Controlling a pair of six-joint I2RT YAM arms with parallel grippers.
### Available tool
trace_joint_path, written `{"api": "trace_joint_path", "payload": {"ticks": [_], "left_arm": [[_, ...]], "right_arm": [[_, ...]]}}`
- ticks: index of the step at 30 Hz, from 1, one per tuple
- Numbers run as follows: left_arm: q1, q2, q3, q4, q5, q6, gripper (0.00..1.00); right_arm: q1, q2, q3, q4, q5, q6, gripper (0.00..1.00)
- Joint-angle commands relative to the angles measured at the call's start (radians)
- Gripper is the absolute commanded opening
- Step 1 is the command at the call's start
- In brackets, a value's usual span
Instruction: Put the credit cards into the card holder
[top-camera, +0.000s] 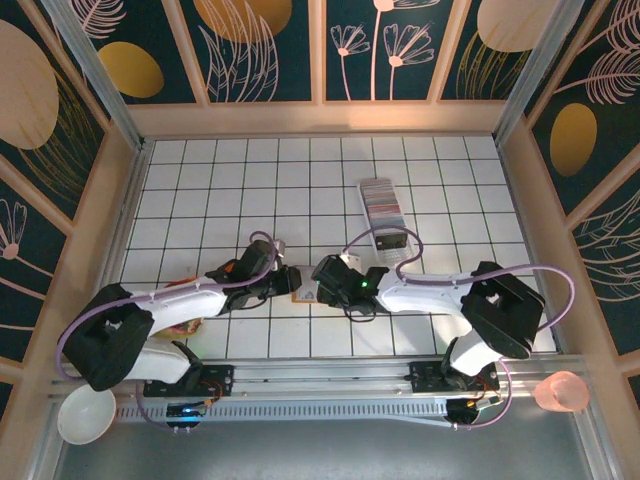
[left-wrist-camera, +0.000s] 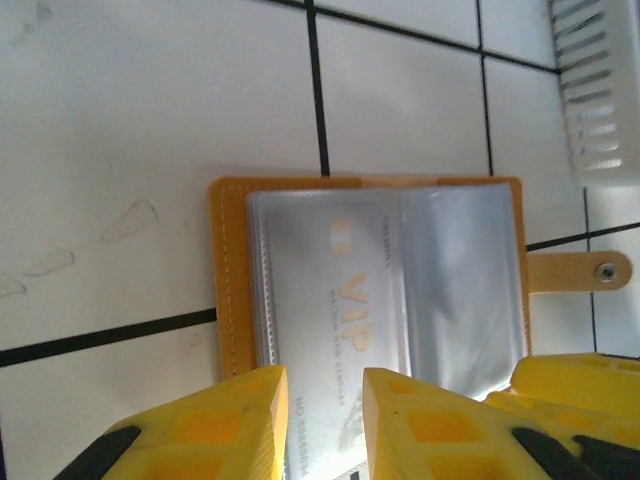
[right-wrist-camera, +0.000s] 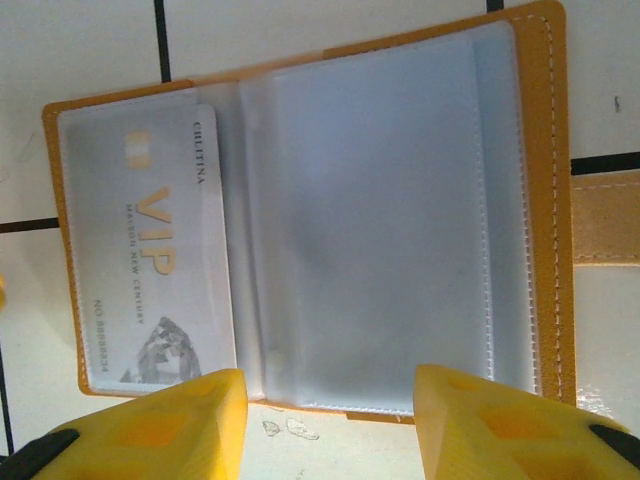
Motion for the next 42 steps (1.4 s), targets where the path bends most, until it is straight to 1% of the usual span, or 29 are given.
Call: {"api": "trace_joint_path", "payload": {"ticks": [1, 7, 20, 30, 37, 42], "left_arm": [[0.003, 0.031, 0.004, 0.011, 0.045, 0.026, 0.25], [0.003, 0.027, -0.019, 0.010, 0.024, 0.020, 0.27], [0.002, 0.046, -0.018, 0.037, 0.069, 0.007, 0.27], [0.001, 0.049, -0.014, 0.036, 0.059, -0.003, 0.27], [0.001, 0.062, -0.014, 0.068, 0.104, -0.018, 0.25], [0.001, 0.049, -0.014, 0.089, 0.116, -0.031, 0.25]], "right_arm": [[0.003, 0.025, -0.006, -0.002, 0.039, 0.032, 0.48], [-0.007, 0.038, -0.003, 0.000, 0.042, 0.027, 0.48], [-0.024, 0.061, -0.010, 0.041, 0.030, 0.014, 0.48], [-0.026, 0.071, -0.027, 0.056, 0.019, 0.018, 0.48], [-0.026, 0.066, -0.039, 0.062, 0.019, 0.022, 0.48], [-0.026, 0.065, -0.046, 0.063, 0.017, 0.025, 0.48]]}}
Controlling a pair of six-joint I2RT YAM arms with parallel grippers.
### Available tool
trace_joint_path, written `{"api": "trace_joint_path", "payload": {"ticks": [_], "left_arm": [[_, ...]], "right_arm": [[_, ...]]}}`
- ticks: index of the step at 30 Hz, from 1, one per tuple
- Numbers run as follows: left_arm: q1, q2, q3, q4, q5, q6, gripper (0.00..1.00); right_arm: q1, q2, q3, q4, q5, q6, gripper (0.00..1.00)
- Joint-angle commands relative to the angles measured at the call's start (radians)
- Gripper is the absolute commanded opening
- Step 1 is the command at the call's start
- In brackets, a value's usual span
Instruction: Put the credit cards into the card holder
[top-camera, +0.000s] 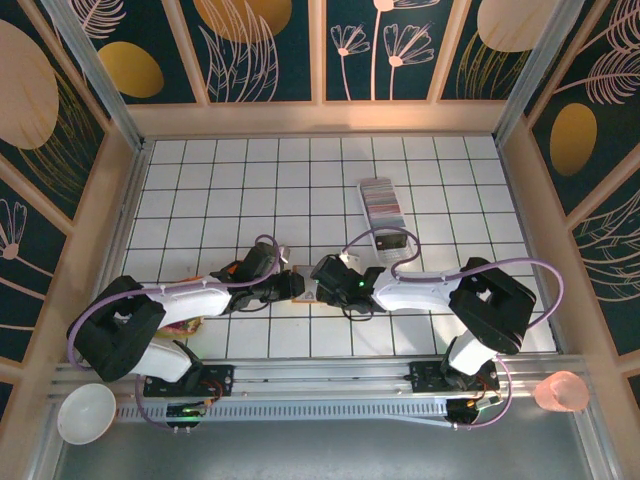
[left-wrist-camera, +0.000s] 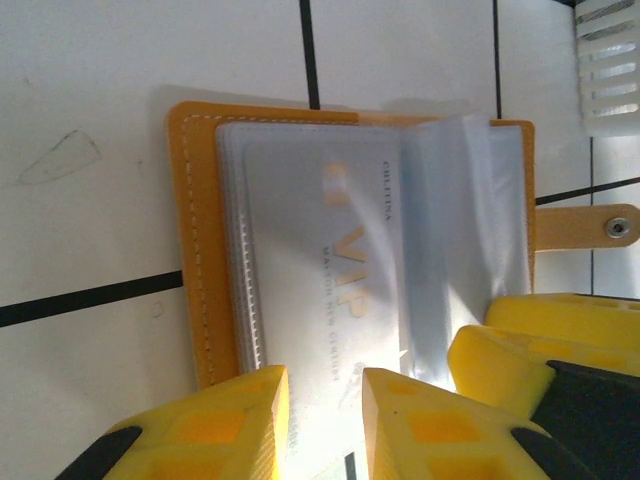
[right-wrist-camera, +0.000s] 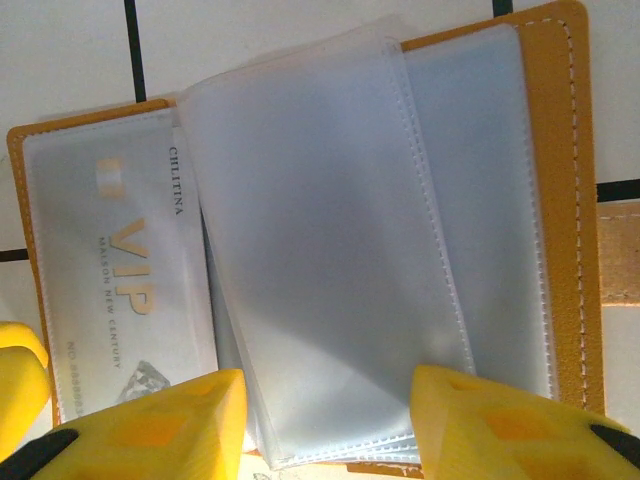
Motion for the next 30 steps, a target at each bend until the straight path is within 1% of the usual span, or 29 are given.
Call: {"api": "trace_joint_path", "payload": {"ticks": [1, 3, 7, 9, 14, 23, 30], "left_arm": [[0.001, 0.000, 0.004, 0.035, 0.026, -0.018, 0.25], [0.002, 0.002, 0.019, 0.003, 0.005, -0.007, 0.25], [0.001, -0.021, 0.016, -0.051, -0.087, -0.004, 0.28], [0.001, -0.014, 0.016, -0.061, -0.097, 0.001, 0.29], [0.001, 0.018, 0.003, 0.000, -0.030, -0.018, 0.27], [0.001, 0.052, 0.011, 0.003, -0.003, -0.014, 0.26], [0.000, 0.025, 0.014, 0.006, 0.014, -0.025, 0.25]], "right_arm": [[-0.006, 0.014, -0.034, -0.006, 0.016, 0.023, 0.48], [-0.006, 0.013, -0.037, -0.005, 0.016, 0.023, 0.48], [-0.006, 0.007, -0.031, -0.016, 0.021, 0.021, 0.48], [-0.005, 0.001, -0.023, -0.026, 0.027, 0.016, 0.48], [-0.004, -0.005, -0.018, -0.028, 0.038, 0.010, 0.45], [-0.005, 0.016, -0.025, -0.013, 0.025, 0.013, 0.43], [-0.005, 0.010, -0.035, -0.010, 0.028, 0.017, 0.43]]}}
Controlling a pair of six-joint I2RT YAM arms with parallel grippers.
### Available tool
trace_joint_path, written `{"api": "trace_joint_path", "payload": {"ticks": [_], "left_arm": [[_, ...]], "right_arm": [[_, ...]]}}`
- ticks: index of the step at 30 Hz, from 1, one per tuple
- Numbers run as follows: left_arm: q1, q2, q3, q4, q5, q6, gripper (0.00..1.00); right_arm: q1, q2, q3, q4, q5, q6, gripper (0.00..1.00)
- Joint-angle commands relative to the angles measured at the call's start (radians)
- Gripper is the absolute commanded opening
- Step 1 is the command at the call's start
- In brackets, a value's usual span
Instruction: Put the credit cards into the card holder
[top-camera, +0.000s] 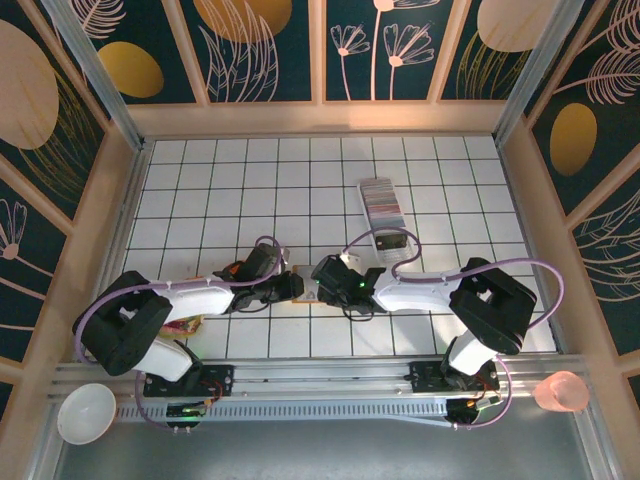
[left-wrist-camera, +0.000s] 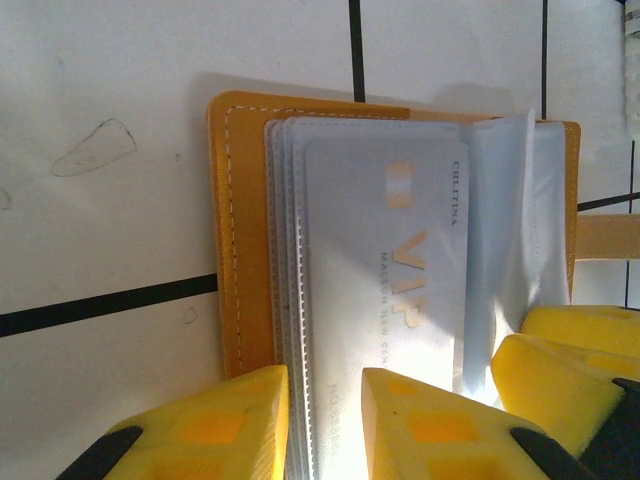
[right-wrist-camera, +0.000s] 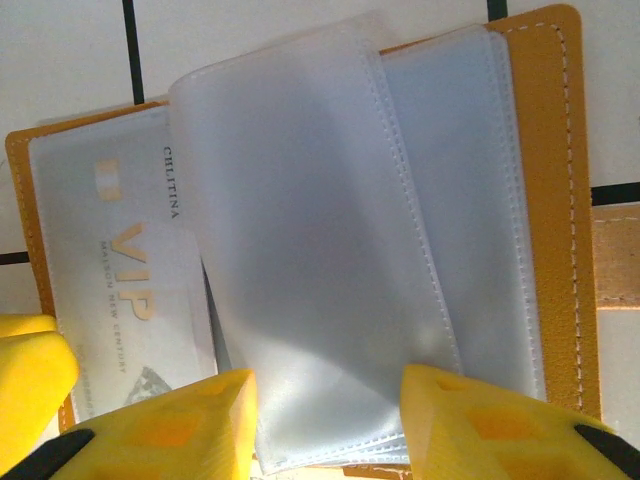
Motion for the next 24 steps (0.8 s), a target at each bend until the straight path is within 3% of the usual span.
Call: {"api": "trace_joint_path", "payload": {"ticks": [1, 8, 24], "left_arm": [[0.000, -0.022, 0.014, 0.005, 0.030, -0.014, 0.24], [0.000, -0.024, 0.010, 0.047, 0.073, -0.035, 0.24], [-0.001, -0.054, 0.015, 0.050, 0.047, -0.044, 0.23]], "right_arm": [[-0.005, 0.013, -0.027, -0.019, 0.022, 0.019, 0.43], [-0.004, 0.011, -0.036, -0.017, 0.022, 0.021, 0.43], [-0.005, 0.015, -0.038, -0.011, 0.020, 0.019, 0.43]]}}
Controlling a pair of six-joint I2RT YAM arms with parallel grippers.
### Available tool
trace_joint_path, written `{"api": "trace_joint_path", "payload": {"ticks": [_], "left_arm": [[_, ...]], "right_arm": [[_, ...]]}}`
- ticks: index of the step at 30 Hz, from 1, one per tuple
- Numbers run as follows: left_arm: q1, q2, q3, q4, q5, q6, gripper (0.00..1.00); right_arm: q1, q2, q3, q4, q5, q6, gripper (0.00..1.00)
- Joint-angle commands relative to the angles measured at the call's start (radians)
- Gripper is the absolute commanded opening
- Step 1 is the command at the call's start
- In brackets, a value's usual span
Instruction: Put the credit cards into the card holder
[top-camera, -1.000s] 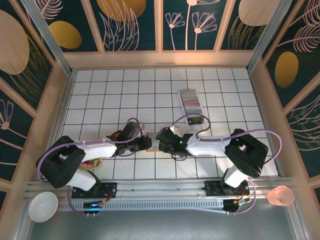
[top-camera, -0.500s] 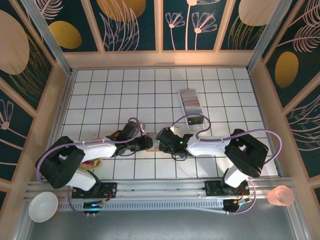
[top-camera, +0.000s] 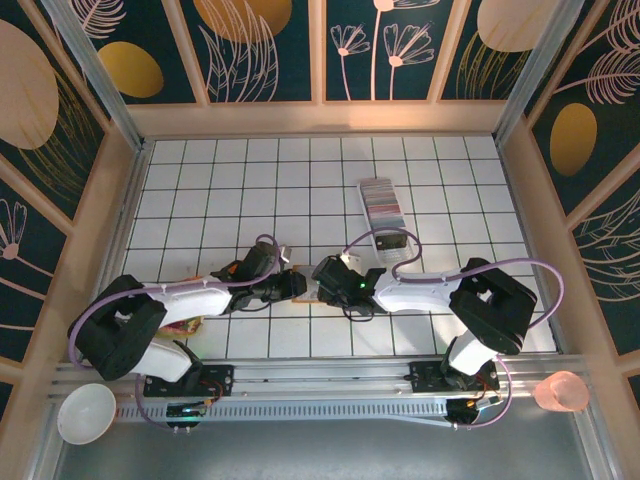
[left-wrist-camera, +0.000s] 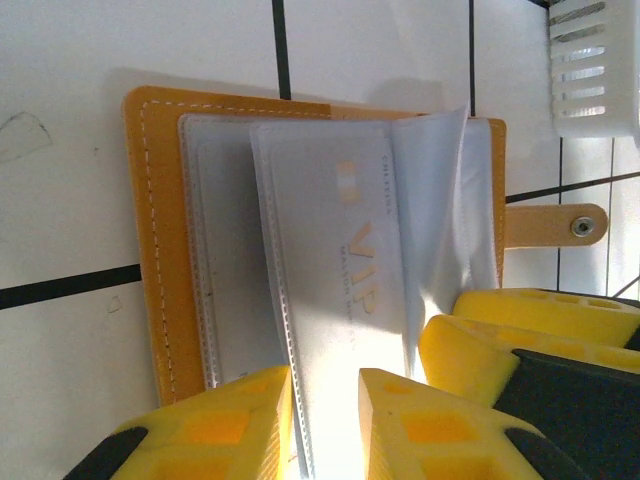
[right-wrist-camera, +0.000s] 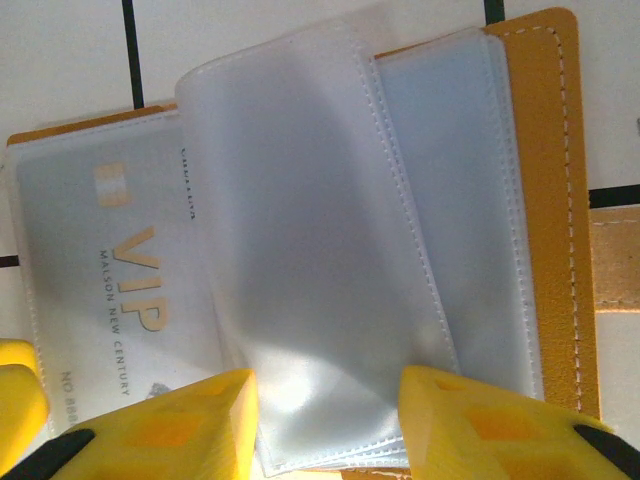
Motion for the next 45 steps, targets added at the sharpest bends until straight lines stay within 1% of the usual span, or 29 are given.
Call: {"api": "trace_joint_path", "payload": {"ticks": [1, 10, 22, 45], "left_arm": [[-0.001, -0.019, 0.014, 0.032, -0.007, -0.011, 0.23], [-0.001, -0.018, 0.016, -0.026, -0.075, 0.004, 0.22], [-0.001, 0.020, 0.019, -0.051, -0.099, 0.015, 0.22], [-0.009, 0.057, 0.029, -0.022, -0.061, 0.000, 0.19]], "right_arm": [[-0.005, 0.015, -0.029, -0.025, 0.013, 0.019, 0.42], [-0.005, 0.020, -0.021, -0.032, 0.011, 0.012, 0.42], [-0.004, 0.026, -0.018, -0.030, 0.010, 0.011, 0.42], [-0.005, 0.031, -0.029, -0.022, 0.006, 0.013, 0.43]]}}
